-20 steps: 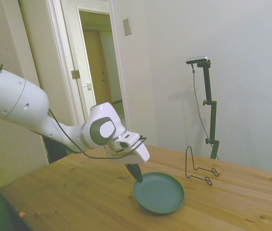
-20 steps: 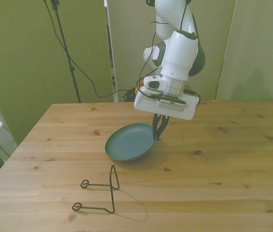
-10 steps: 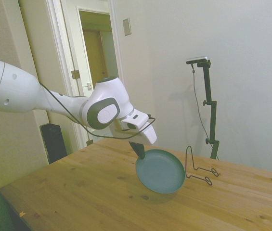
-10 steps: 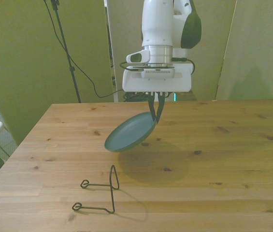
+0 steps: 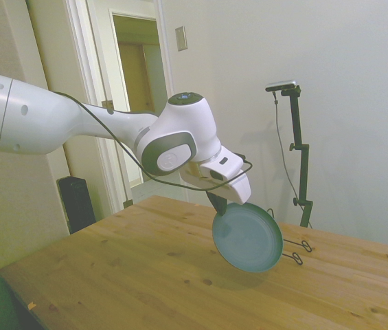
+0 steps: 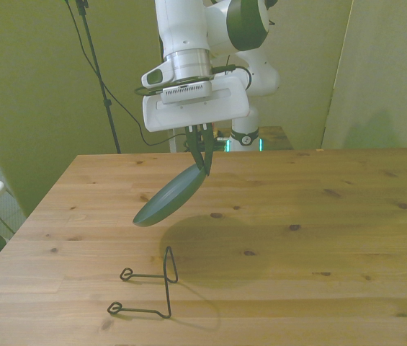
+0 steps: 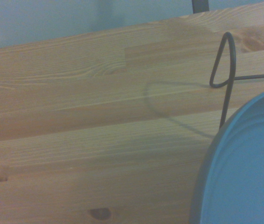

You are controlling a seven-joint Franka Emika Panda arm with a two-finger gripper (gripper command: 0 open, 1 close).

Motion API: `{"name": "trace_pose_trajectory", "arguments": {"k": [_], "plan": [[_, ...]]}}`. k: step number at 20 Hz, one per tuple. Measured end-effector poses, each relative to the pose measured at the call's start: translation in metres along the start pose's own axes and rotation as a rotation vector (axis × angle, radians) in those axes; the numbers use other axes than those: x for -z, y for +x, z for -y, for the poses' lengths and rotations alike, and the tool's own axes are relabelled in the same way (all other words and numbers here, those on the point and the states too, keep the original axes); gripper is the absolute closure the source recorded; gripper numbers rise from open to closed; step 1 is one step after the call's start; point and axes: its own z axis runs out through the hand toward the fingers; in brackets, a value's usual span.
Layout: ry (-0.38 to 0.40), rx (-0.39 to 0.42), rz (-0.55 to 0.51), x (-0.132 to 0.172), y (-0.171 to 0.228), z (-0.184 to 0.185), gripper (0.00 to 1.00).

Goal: Load the plate

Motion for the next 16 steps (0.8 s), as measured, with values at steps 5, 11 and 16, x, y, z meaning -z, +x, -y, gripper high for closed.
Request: {"name": "trace_pose_trajectory", "arguments": {"k": [5,11,16], "plan": [[0.018,-0.024,-0.005,0.008,0.016,-0.006,1.00],[0.094,-0.041,0.001,0.025,0.069,-0.024,1.00],[0.172,-0.050,0.037,0.018,0.110,-0.030,1.00]]}}
